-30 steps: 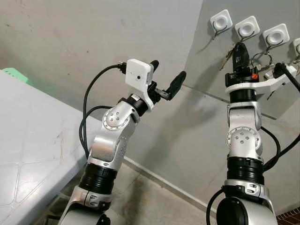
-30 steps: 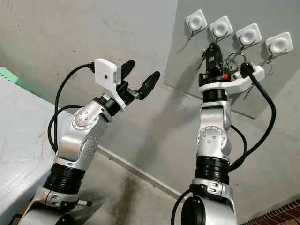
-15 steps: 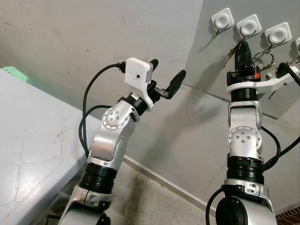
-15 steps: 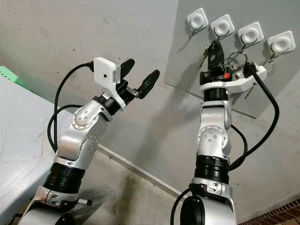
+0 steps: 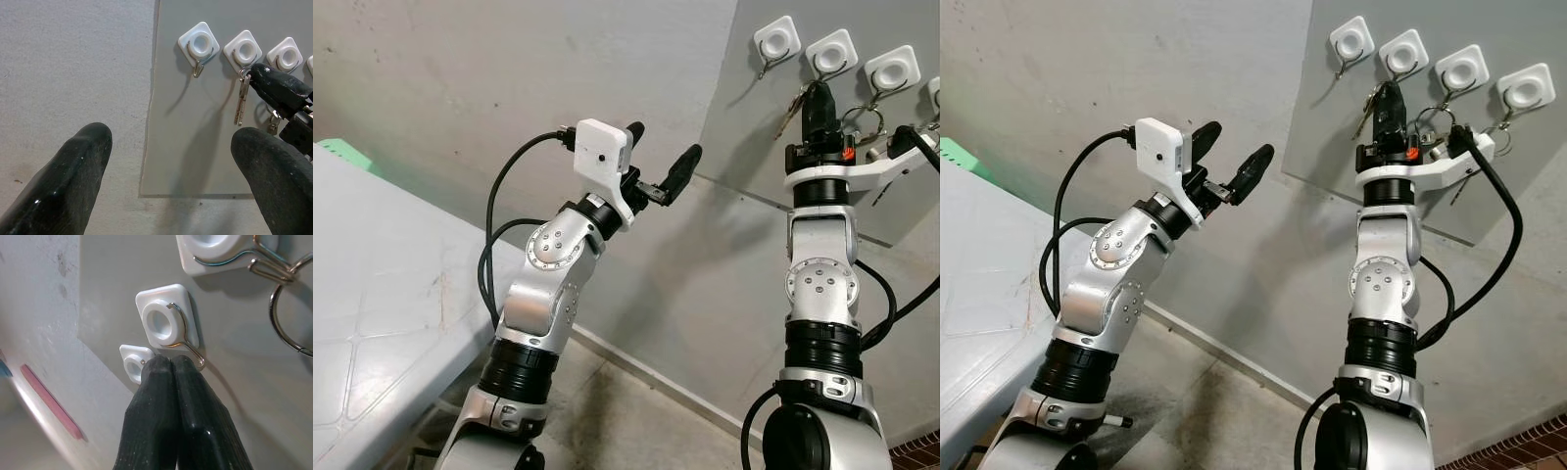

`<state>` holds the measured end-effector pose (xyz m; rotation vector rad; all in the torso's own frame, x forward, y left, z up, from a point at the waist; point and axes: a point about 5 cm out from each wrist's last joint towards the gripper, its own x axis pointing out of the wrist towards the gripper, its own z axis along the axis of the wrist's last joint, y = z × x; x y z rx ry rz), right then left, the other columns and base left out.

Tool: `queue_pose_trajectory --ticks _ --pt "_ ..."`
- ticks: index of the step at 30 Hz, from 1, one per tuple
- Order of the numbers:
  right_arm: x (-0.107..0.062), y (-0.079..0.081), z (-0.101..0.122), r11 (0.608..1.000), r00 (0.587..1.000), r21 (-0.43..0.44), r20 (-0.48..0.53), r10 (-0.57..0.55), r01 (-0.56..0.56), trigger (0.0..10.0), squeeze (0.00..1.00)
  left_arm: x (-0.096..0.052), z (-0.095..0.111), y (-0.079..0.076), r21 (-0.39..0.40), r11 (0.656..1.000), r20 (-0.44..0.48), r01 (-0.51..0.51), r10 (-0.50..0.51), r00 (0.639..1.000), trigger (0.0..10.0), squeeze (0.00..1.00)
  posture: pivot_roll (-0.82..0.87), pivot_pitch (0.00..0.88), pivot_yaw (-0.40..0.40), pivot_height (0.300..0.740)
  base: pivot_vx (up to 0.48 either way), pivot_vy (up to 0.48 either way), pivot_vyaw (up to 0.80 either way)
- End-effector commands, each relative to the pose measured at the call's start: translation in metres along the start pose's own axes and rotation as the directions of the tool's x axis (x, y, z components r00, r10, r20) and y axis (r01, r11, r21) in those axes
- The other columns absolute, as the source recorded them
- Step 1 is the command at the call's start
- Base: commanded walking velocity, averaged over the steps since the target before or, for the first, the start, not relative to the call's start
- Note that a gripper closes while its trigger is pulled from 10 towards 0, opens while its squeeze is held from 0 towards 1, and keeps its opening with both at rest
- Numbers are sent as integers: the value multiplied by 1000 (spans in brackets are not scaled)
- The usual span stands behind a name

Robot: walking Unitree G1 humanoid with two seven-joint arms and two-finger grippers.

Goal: Hang keys on a hook

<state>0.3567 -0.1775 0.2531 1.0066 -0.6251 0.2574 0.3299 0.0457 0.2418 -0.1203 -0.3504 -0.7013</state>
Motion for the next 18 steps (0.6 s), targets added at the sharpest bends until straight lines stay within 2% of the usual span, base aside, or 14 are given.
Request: queue_pose_trajectory --ticks 1,8,11,13,15,18 --pt "12 13 20 999 994 3 92 53 -54 10000 0 3 4 -3 3 1000 14 13 -13 1000 10000 0 140 39 -53 740 0 0 0" --pt "5 5 15 998 996 55 88 1 -5 10000 0 4 4 -3 0 1000 15 14 -14 1000 10000 0 138 36 -54 740 0 0 0" --pt "3 1 12 999 998 30 65 -18 16 10000 0 4 4 -4 0 1000 16 15 -15 1000 10000 0 139 33 -55 740 0 0 0" --pt "2 4 10 1000 999 18 52 9 -10 10000 0 4 4 -4 -1 1000 16 15 -15 1000 10000 0 139 31 -54 740 0 0 0" --pt "1 15 7 996 996 6 31 88 -88 10000 0 4 4 -4 -2 1000 17 16 -16 1000 10000 0 138 29 -55 740 0 0 0" --pt "2 19 9 994 993 12 40 107 -108 10000 0 4 4 -4 -3 1000 18 16 -15 1000 10000 0 136 27 -56 740 0 0 0"
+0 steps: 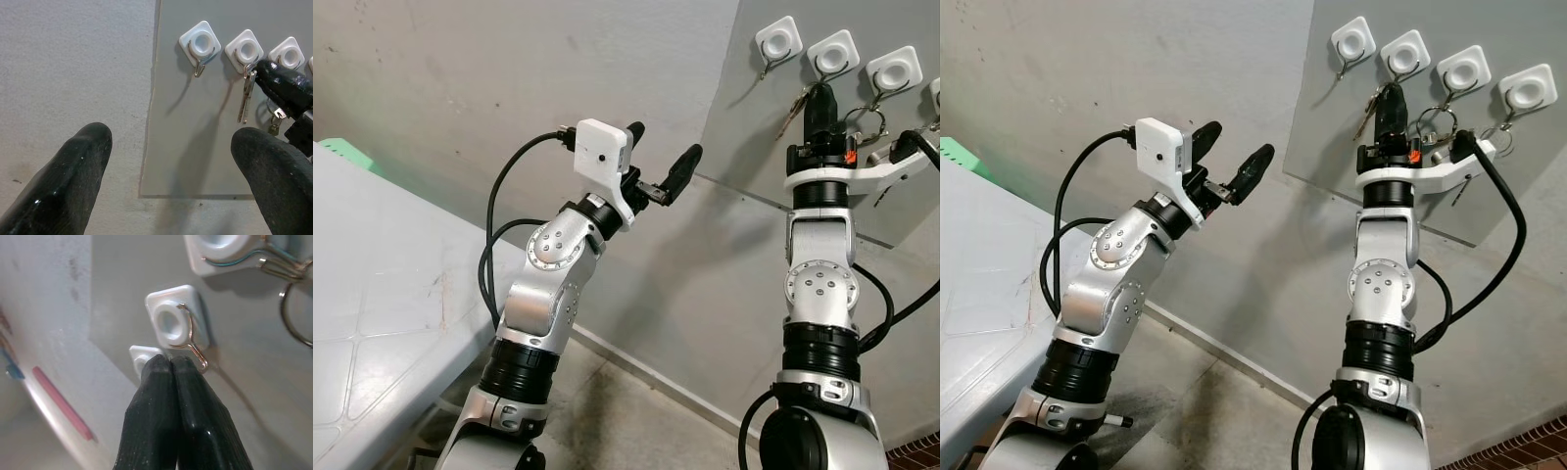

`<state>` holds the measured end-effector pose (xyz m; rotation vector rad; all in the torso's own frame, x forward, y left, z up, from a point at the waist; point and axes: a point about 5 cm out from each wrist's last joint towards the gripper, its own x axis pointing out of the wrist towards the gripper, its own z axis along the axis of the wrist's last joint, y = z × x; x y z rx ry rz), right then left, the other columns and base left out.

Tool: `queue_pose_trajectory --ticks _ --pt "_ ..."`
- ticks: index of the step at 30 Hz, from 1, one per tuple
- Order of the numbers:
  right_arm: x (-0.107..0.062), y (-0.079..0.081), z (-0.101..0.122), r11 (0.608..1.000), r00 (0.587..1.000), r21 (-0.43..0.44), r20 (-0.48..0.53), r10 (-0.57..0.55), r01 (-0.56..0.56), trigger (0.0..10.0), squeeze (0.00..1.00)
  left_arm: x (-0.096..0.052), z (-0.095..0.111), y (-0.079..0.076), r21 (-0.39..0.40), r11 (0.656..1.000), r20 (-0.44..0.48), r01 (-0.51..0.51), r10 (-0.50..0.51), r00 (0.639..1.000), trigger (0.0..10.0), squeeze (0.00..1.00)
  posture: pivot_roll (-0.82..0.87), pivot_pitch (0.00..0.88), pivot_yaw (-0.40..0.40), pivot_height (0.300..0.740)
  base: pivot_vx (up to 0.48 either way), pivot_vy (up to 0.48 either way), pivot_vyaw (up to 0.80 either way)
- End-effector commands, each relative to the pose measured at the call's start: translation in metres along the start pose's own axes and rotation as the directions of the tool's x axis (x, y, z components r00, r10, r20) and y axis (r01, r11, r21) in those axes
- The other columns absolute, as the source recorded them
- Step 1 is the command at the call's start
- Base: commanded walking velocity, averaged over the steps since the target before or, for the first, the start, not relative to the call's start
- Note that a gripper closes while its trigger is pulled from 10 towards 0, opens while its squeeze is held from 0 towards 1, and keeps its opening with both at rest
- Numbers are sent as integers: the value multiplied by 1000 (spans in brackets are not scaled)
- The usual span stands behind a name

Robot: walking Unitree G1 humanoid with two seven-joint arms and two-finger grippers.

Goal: Hang keys on a hook

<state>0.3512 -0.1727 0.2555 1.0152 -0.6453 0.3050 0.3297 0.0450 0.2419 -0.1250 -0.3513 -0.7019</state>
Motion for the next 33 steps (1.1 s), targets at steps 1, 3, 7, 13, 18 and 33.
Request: queue_pose_trajectory --ticks 1,3,7,13,18,33 --pt "7 13 11 998 997 -4 45 66 -66 10000 0 3 4 -3 0 1000 16 16 -16 1000 10000 0 136 27 -56 740 0 0 0" --pt "10 17 14 997 995 -5 55 82 -82 10000 0 4 4 -4 -2 1000 18 15 -15 1000 10000 0 133 30 -57 740 0 0 0" --pt "11 18 16 996 994 0 65 87 -87 10000 0 4 4 -3 -4 1000 19 13 -13 1000 10000 0 133 30 -57 740 0 0 0" --pt "11 20 20 995 992 7 82 94 -95 10000 0 4 4 -3 -4 1000 19 9 -9 1000 10000 0 132 32 -57 740 0 0 0" --pt "7 18 16 994 994 -38 36 100 -98 10000 0 4 4 -2 -3 1000 21 4 -4 1000 10000 0 130 37 -57 740 0 0 0" --pt "-1 14 13 997 997 -31 24 68 -67 10000 0 5 6 0 -7 1000 25 -2 2 1000 10000 0 124 46 -53 740 0 0 0"
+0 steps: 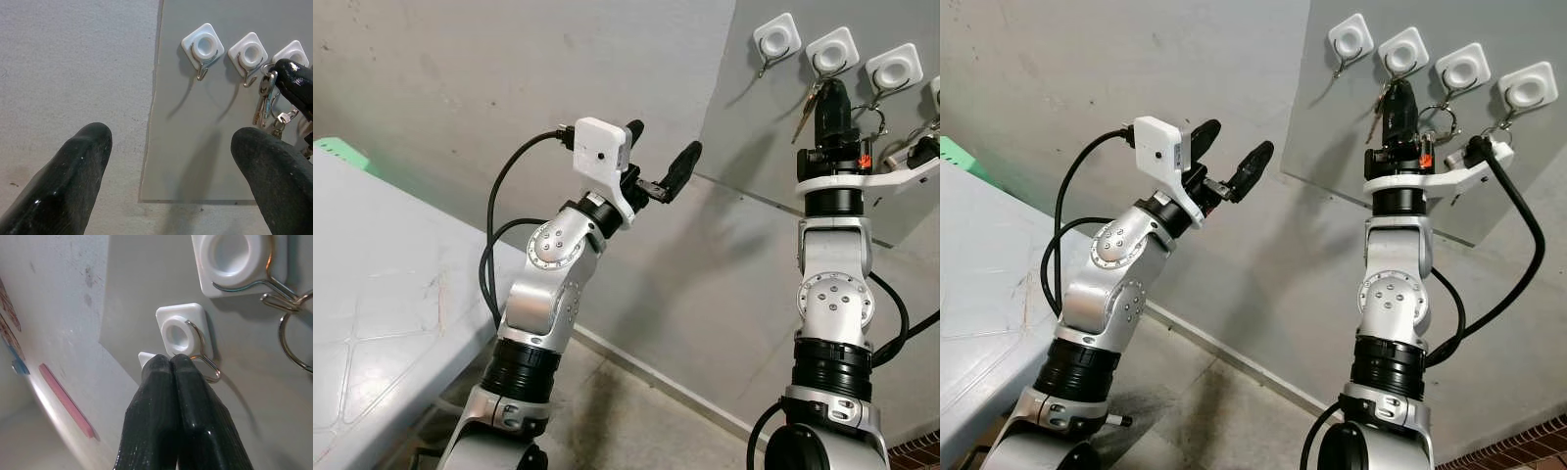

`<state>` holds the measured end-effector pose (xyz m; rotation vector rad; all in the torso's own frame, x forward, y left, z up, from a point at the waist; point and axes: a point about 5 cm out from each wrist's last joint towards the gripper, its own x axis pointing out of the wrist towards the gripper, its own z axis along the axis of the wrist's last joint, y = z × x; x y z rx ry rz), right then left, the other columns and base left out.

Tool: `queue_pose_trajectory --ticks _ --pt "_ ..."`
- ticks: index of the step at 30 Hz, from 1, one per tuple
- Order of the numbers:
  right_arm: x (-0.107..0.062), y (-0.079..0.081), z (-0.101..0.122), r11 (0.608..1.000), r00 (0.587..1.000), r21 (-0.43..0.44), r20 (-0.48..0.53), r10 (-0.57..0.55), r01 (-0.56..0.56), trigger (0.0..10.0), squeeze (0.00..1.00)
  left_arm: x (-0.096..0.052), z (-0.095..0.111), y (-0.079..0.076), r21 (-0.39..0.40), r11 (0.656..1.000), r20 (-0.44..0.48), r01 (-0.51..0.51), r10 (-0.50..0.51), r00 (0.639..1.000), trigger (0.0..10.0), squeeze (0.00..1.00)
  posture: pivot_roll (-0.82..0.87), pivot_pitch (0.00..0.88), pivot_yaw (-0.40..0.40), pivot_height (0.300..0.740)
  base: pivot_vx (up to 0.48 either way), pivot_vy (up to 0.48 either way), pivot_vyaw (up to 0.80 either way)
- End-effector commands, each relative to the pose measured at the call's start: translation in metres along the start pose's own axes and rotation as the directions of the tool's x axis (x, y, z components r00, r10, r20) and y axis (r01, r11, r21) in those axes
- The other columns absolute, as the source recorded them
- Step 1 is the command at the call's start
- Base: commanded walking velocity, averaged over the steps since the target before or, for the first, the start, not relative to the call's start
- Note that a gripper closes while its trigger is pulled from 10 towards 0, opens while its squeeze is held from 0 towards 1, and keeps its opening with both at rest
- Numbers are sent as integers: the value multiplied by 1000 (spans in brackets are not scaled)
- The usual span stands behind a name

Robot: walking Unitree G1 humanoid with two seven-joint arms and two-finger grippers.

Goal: Hang keys on a hook

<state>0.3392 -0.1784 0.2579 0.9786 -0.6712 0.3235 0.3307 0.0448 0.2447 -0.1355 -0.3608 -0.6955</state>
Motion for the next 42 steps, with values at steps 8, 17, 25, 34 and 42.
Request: queue_pose_trajectory --ticks 8,17,25,34,42 --pt "14 9 4 999 999 2 23 35 -35 10000 0 3 4 1 -2 1000 14 -2 2 1000 10000 0 128 50 -59 740 0 0 0" --pt "20 8 -1 1000 1000 18 12 14 -14 10000 0 3 5 1 -2 1000 17 -7 7 1000 10000 0 131 51 -63 740 0 0 0" --pt "21 1 -1 999 999 28 20 -28 27 10000 0 3 5 1 -2 1000 15 -10 10 1000 10000 0 134 52 -64 740 0 0 0" --pt "16 2 1 998 999 69 44 -3 0 10000 0 2 5 2 -3 1000 13 -9 9 1000 10000 0 134 54 -62 740 0 0 0" --pt "15 -2 5 997 998 70 60 -27 23 10000 0 3 4 1 -5 1000 13 -3 3 1000 10000 0 132 50 -62 740 0 0 0"
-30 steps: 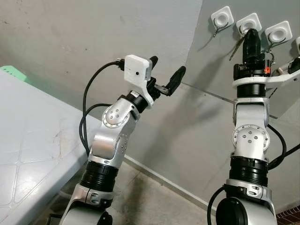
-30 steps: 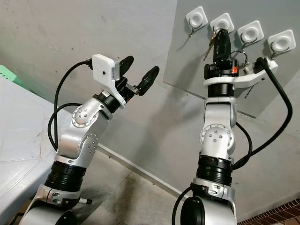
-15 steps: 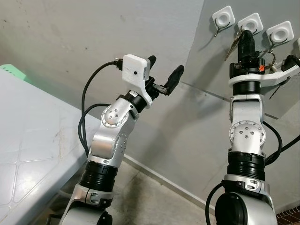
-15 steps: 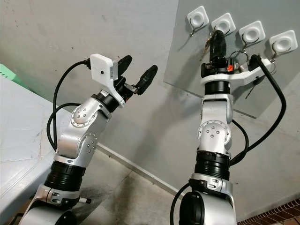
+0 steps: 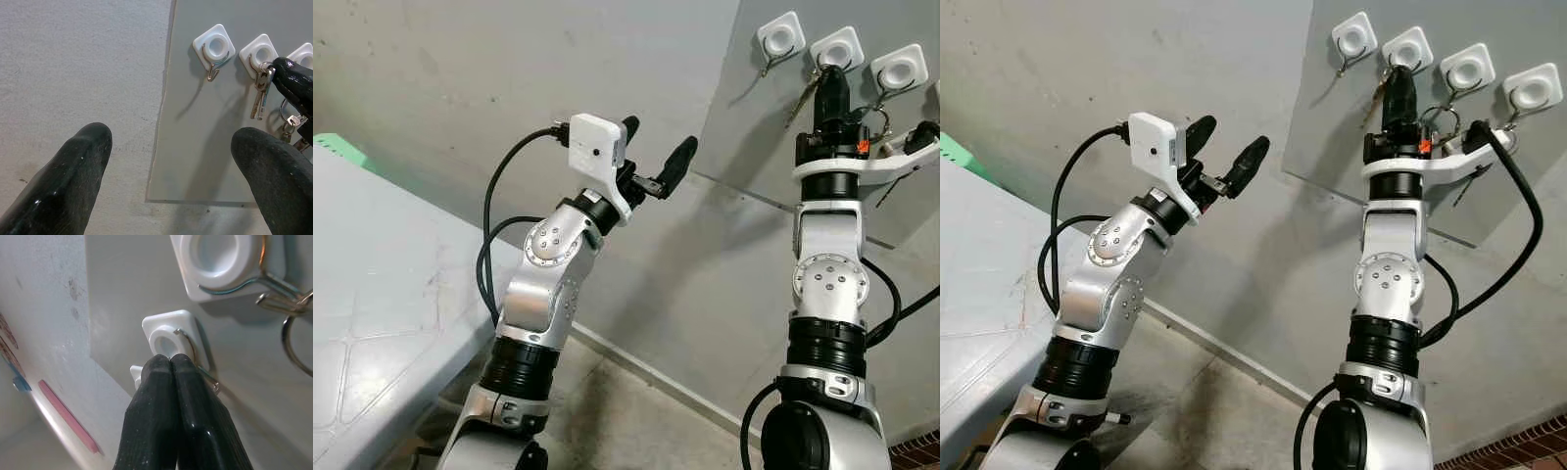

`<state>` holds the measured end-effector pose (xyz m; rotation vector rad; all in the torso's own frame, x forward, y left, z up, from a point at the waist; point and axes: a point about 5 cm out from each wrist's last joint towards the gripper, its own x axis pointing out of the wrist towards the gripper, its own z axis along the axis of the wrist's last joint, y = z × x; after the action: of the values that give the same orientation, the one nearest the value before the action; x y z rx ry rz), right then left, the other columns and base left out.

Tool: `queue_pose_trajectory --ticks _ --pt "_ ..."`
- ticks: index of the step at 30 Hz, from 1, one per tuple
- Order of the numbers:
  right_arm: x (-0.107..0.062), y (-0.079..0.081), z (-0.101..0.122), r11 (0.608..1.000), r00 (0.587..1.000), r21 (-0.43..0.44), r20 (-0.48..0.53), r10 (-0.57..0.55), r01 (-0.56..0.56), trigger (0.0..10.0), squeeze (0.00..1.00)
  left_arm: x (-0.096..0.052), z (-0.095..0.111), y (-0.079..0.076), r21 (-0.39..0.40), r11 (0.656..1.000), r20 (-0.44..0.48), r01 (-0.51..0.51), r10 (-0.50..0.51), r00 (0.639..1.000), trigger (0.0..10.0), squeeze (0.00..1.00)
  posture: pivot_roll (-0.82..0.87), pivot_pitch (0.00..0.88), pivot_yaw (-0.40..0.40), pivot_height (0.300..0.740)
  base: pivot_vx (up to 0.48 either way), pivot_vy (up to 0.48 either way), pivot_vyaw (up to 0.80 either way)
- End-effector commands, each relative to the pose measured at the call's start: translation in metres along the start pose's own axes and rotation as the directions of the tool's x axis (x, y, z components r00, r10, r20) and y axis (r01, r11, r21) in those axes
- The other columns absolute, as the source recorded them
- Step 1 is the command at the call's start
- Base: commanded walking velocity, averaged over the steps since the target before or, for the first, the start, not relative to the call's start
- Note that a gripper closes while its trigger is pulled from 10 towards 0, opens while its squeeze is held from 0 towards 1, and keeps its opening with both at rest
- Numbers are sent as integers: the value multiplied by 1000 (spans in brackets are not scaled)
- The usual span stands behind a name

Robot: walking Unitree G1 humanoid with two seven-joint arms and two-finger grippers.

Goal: Hang keys on a hook

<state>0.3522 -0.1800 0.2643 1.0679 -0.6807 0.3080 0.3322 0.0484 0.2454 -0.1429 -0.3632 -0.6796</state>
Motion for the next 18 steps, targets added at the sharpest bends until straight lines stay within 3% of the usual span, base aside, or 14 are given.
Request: queue_pose_trajectory --ticks 1,18 --pt "0 2 6 1000 1000 -2 29 3 -3 10000 0 4 3 -3 -2 1000 8 13 -13 1000 10000 0 132 50 -62 740 0 0 0" --pt "-1 -9 4 997 997 22 10 -77 77 10000 0 5 5 -2 0 1000 13 13 -13 1000 10000 0 135 46 -63 740 0 0 0"
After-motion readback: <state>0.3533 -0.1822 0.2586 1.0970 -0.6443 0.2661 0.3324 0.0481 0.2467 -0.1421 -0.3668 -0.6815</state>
